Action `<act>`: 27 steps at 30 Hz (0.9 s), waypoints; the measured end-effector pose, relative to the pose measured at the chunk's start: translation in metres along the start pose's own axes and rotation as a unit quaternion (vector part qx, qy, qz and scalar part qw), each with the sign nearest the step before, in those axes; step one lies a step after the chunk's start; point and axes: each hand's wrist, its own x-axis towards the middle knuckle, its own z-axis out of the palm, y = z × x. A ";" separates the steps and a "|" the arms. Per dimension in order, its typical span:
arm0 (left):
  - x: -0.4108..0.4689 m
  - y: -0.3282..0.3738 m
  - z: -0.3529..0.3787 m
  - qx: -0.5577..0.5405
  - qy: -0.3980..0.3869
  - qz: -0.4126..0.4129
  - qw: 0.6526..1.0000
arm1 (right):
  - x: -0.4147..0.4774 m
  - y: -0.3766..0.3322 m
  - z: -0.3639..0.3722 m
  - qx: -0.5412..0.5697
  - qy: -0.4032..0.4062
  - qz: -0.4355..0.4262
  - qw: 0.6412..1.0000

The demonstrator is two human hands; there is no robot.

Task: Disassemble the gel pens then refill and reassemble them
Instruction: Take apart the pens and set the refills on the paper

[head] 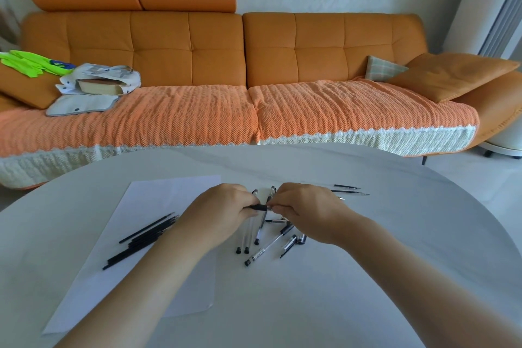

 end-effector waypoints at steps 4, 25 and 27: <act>0.000 0.009 0.000 0.022 -0.031 -0.014 0.999 | 0.001 -0.003 -0.006 -0.042 0.028 -0.009 0.999; 0.001 0.023 -0.003 0.068 -0.075 -0.067 0.993 | -0.001 -0.003 -0.004 -0.081 0.099 -0.018 0.992; 0.001 0.020 -0.004 0.068 -0.067 -0.065 0.993 | -0.001 -0.002 -0.002 -0.066 0.076 -0.032 0.994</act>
